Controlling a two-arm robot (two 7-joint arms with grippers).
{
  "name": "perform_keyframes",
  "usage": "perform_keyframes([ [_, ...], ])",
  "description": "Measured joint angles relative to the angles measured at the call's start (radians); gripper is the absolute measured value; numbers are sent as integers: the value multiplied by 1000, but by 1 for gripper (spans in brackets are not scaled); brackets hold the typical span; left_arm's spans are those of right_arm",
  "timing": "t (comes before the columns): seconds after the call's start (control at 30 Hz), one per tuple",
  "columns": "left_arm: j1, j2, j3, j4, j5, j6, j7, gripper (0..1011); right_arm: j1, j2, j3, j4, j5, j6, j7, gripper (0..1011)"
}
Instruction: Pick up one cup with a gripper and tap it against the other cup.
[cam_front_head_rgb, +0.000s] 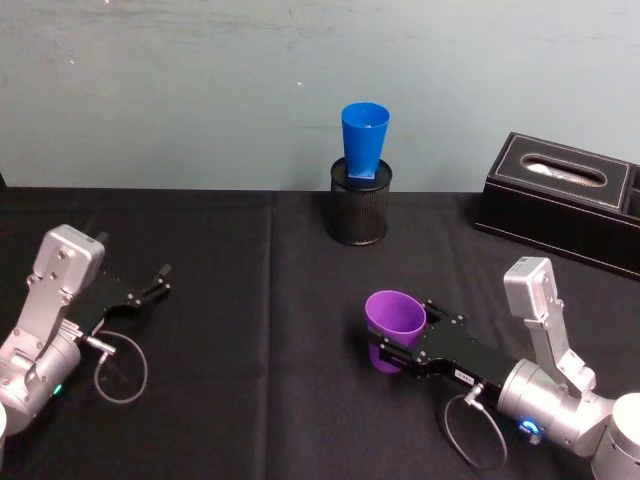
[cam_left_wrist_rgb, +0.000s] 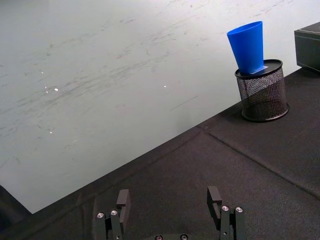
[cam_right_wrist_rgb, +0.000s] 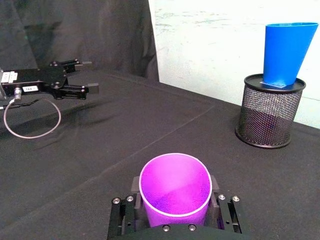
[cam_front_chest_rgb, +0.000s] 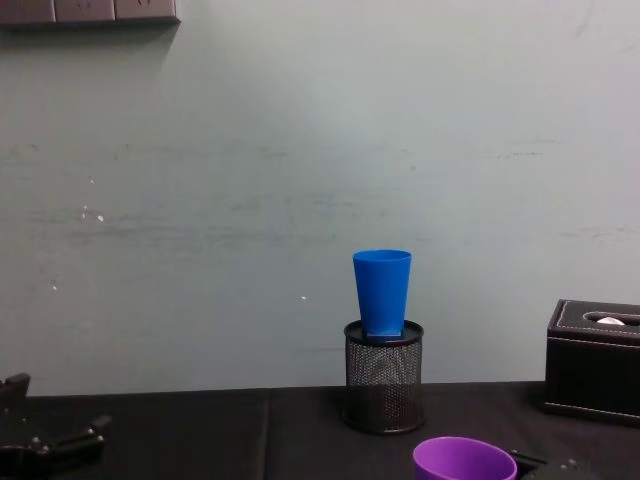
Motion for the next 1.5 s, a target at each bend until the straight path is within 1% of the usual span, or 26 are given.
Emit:
perform_keyframes([
  [0.23,0,0,0,0,0,0,0,1011,0,1,0,-1,1,0,1,731],
  [0.4,0,0,0,0,0,0,0,1011,-8,13,9,-36,-1,22,2,726],
  [0.5,0,0,0,0,0,0,0,1011,-10,27,18,-80,10,74,0,726],
  [0.53,0,0,0,0,0,0,0,1011,-10,27,18,-80,10,74,0,726],
  [0.63,0,0,0,0,0,0,0,1011,-11,41,23,-121,19,108,-2,726],
  [0.67,0,0,0,0,0,0,0,1011,-10,48,25,-147,24,127,-2,726],
  [0.77,0,0,0,0,0,0,0,1011,-8,60,27,-183,34,154,-3,726],
  [0.87,0,0,0,0,0,0,0,1011,0,75,29,-245,52,198,-8,728],
  [1.0,0,0,0,0,0,0,0,1011,16,85,29,-299,70,240,-20,726],
  [1.07,0,0,0,0,0,0,0,1011,24,87,27,-313,77,256,-23,726],
  [1.17,0,0,0,0,0,0,0,1011,49,91,19,-336,87,290,-36,726],
  [1.4,0,0,0,0,0,0,0,1011,93,96,1,-343,95,325,-54,726],
  [1.5,0,0,0,0,0,0,0,1011,106,99,-7,-342,93,331,-59,726],
])
